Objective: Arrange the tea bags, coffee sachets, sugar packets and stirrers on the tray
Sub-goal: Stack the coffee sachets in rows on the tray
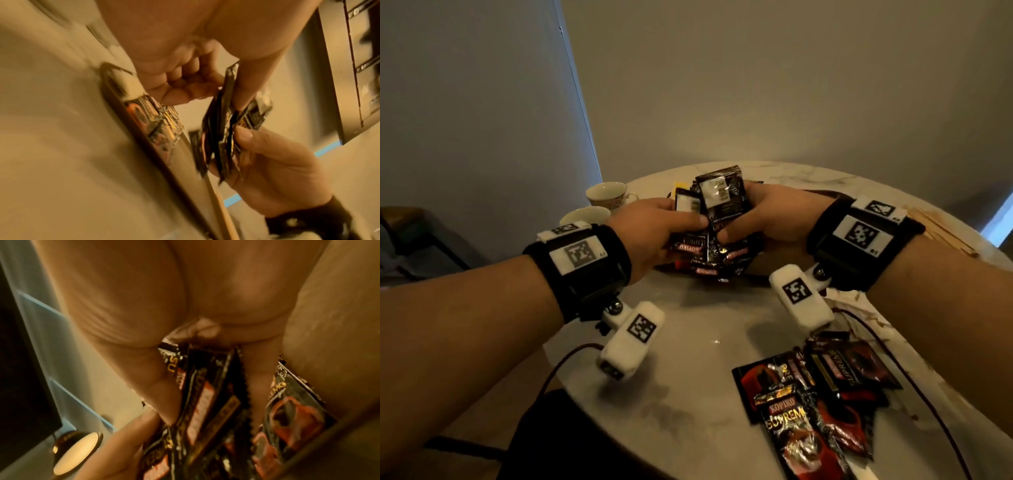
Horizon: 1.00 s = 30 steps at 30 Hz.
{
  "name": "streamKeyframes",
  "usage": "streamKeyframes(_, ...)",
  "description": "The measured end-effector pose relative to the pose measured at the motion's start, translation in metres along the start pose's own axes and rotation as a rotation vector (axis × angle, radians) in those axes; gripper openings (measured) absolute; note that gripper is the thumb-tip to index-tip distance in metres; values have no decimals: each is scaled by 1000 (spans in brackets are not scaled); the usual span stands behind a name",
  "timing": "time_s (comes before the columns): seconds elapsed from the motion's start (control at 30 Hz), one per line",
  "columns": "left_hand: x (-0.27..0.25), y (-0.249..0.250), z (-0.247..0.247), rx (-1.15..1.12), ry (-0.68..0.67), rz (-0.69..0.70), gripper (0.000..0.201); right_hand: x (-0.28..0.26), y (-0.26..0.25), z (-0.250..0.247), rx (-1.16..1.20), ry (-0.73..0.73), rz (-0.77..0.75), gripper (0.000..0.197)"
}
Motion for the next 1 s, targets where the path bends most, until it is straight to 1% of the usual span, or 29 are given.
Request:
streamKeyframes(0.07, 11, 1, 16, -95, -42, -36, 45, 6, 2, -13, 155, 76, -32, 71)
streamKeyframes(0.13, 20, 2, 29, -192, -44, -68, 46, 13, 8, -22, 287, 121, -58, 79)
streamKeyframes(0.27, 39, 5, 59, -433, -148, -100, 50, 23, 15, -34, 350, 193, -93, 63)
streamKeyframes(0.33, 48, 4, 71, -486, -195, -137, 47, 29, 21, -39, 384, 195, -97, 61)
streamKeyframes(0.43, 64, 1, 84, -485, -261, -184, 43, 40, 27, -42, 446, 218, -105, 61)
streamKeyframes(0.5, 76, -1, 84, -482, -251, -206, 39, 49, 29, -46, 435, 217, -116, 58)
streamKeyframes(0.63, 96, -4, 76, -533, -212, -240, 35, 61, 26, -57, 309, 190, -174, 52)
streamKeyframes(0.7, 104, -3, 69, -575, -205, -234, 36, 65, 25, -67, 284, 201, -215, 49)
streamKeyframes(0.83, 113, -2, 59, -608, -207, -208, 43, 70, 32, -83, 380, 247, -256, 62)
streamKeyframes(0.93, 114, -4, 56, -583, -220, -180, 44, 73, 35, -83, 399, 260, -304, 56)
streamKeyframes(1.0, 112, -7, 53, -567, -216, -174, 43, 72, 32, -76, 381, 235, -354, 56)
Point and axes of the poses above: each hand's wrist, its own x-axis towards the middle knuckle, its own z-axis out of the palm, y = z × x, the point moved 8 cm from there along x, towards the middle knuckle, and after that the axes turned 4 degrees about -x, right-handed, at the moved point
